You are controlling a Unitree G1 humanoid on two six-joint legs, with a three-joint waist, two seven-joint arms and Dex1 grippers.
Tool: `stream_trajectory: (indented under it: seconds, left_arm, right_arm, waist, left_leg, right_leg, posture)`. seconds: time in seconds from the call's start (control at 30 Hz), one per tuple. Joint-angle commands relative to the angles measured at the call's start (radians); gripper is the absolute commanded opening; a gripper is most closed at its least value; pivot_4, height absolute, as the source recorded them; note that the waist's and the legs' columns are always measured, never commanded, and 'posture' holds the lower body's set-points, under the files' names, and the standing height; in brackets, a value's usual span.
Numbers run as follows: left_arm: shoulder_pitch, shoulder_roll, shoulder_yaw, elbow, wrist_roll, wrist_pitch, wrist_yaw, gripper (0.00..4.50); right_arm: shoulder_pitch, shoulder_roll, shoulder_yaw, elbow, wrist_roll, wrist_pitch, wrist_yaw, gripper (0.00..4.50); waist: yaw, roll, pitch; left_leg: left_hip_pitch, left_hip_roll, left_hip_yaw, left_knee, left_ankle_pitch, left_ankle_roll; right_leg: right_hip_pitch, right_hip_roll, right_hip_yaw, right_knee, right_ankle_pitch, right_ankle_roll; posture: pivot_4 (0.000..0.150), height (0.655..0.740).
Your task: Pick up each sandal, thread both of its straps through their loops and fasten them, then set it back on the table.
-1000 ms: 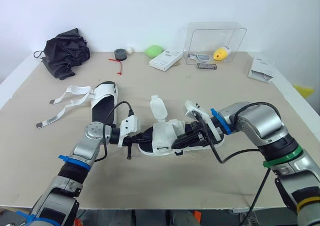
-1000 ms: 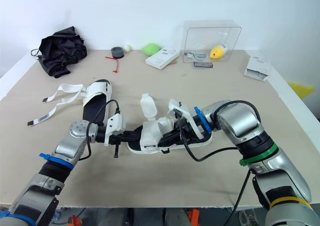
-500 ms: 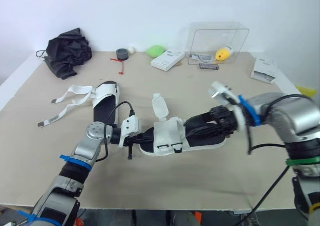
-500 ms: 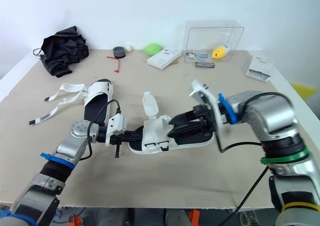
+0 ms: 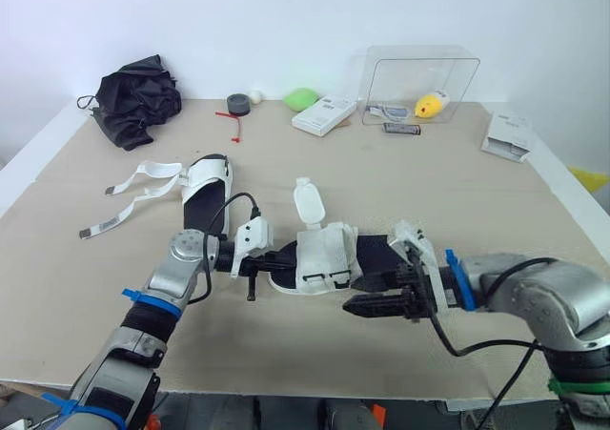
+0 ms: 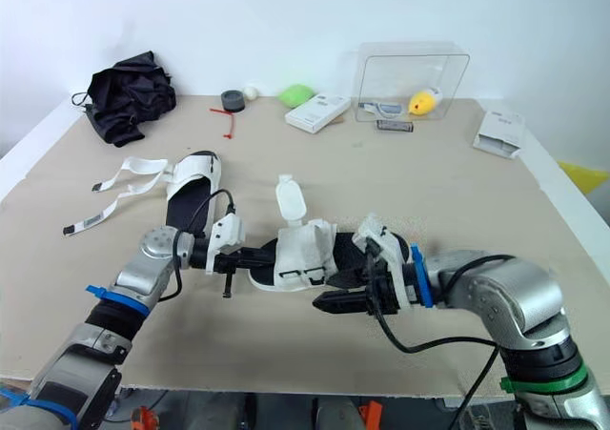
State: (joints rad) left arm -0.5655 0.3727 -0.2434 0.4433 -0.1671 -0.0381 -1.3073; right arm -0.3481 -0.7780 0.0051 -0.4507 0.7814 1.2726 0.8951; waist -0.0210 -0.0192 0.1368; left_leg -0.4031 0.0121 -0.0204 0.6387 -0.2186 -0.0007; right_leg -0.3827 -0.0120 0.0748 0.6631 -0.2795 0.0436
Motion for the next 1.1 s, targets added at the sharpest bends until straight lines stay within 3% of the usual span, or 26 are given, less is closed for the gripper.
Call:
stream_trajectory:
  seconds: [0.03,0.67,0.8,0.87,0.9,0.93,1.1]
  left_arm:
    - [0.038,0.004,-0.085,0.083,0.079,0.02,-0.017,0.0]
    - [0.055,0.013,-0.08,0.074,0.078,0.017,-0.008,0.0]
    - [0.057,0.015,-0.079,0.07,0.078,0.019,-0.005,0.0]
    - [0.058,0.016,-0.078,0.069,0.077,0.019,-0.004,0.0]
    - [0.058,0.017,-0.077,0.069,0.077,0.019,-0.004,0.0]
    - [0.058,0.017,-0.077,0.069,0.077,0.02,-0.004,0.0]
    - [0.056,0.017,-0.076,0.072,0.077,0.019,-0.004,0.0]
  right_arm:
    - [0.0,-0.02,-0.024,-0.027,0.019,-0.008,-0.011,3.13]
    - [-0.095,0.098,-0.018,0.03,0.129,0.075,-0.09,3.13]
    - [-0.1,0.108,-0.02,0.036,0.143,0.081,-0.099,2.04]
    - [-0.101,0.109,-0.016,0.036,0.142,0.079,-0.101,0.98]
    - [-0.102,0.111,-0.015,0.038,0.142,0.079,-0.102,0.79]
    - [-0.102,0.111,-0.013,0.039,0.143,0.079,-0.103,0.19]
    - [-0.088,0.099,-0.007,0.023,0.149,0.074,-0.09,0.08]
  waist:
    - [0.0,0.0,0.0]
    - [-0.001,0.0,0.0]
    - [-0.001,0.0,0.0]
    - [-0.001,0.0,0.0]
    - [-0.001,0.0,0.0]
    - [-0.001,0.0,0.0]
    - [-0.001,0.0,0.0]
  left_leg:
    - [0.0,0.0,0.0,0.0,0.0,0.0]
    - [0.0,0.0,-0.001,0.0,0.0,0.0]
    - [0.0,0.0,-0.001,0.0,0.0,0.0]
    - [0.0,0.0,-0.001,0.0,0.0,0.0]
    - [0.0,0.0,-0.001,0.0,0.0,0.0]
    - [0.0,0.0,-0.001,0.0,0.0,0.0]
    - [0.0,0.0,-0.001,0.0,0.0,0.0]
  right_leg:
    - [0.0,0.0,0.0,0.0,0.0,0.0]
    - [0.001,0.0,-0.001,0.0,0.0,0.0]
    - [0.001,0.0,-0.001,0.0,0.0,0.0]
    - [0.001,0.0,-0.001,0.0,0.0,0.0]
    - [0.001,0.0,-0.001,0.0,0.0,0.0]
    - [0.001,0.0,-0.001,0.0,0.0,0.0]
    - [0.001,0.0,-0.001,0.0,0.0,0.0]
  posture:
    - [0.15,0.74]
    - [0.15,0.74]
    - [0.15,0.74]
    - [0.15,0.74]
    - [0.15,0.74]
    - [0.15,0.74]
    - [0.15,0.74]
